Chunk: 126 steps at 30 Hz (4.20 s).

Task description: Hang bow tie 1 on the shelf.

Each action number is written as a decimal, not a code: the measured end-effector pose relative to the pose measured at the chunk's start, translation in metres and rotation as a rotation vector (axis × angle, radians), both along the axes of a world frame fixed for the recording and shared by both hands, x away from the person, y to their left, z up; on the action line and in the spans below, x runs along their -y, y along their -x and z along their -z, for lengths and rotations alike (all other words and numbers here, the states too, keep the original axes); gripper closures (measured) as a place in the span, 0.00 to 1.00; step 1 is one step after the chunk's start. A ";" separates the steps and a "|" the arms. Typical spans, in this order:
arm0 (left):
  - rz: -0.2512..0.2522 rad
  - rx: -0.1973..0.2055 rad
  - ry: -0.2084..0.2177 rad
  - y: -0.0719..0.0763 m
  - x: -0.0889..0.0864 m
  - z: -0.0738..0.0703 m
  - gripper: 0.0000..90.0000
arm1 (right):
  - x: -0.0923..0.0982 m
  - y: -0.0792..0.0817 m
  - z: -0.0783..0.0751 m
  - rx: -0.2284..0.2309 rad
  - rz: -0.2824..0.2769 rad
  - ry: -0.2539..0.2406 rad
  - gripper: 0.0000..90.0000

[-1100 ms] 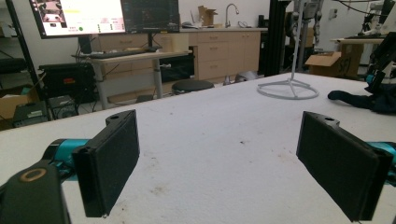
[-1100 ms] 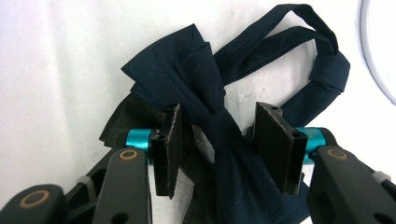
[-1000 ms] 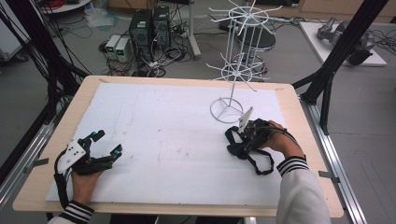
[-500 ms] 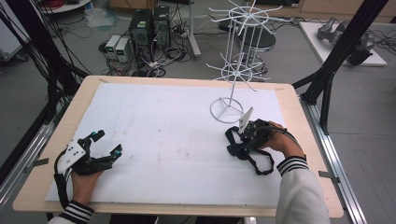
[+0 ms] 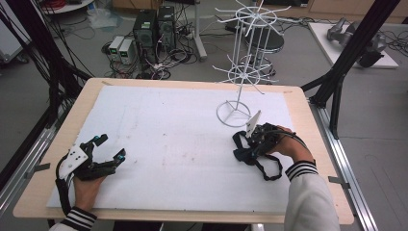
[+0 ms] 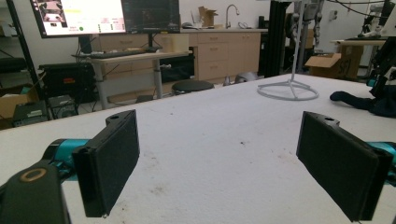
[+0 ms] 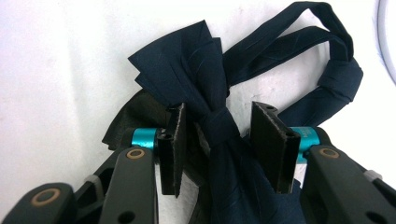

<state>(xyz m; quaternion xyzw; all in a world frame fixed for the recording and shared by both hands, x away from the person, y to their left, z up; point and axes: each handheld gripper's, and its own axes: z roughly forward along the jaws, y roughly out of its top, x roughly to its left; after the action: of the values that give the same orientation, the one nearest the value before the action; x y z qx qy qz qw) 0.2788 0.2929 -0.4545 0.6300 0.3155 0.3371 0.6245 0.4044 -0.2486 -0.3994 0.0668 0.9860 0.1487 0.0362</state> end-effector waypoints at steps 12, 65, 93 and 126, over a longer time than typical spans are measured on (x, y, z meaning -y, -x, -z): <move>-0.001 0.003 0.001 0.001 0.000 0.000 0.15 | -0.002 0.000 0.003 -0.058 0.009 0.025 0.82; -0.002 0.005 0.000 0.001 0.000 0.000 0.15 | 0.021 0.021 -0.056 0.079 0.087 -0.435 0.85; -0.004 0.004 -0.001 0.001 0.000 0.000 0.15 | 0.049 0.034 -0.080 0.188 0.172 -0.700 0.85; -0.005 0.002 0.002 0.001 0.000 0.000 0.15 | 0.077 0.036 -0.097 0.338 0.330 -0.980 0.85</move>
<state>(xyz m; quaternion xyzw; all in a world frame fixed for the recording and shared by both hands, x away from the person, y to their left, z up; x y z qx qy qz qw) 0.2783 0.2924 -0.4547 0.6282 0.3167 0.3390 0.6246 0.3687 -0.3259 -0.3021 0.2049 0.7580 0.5920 0.1817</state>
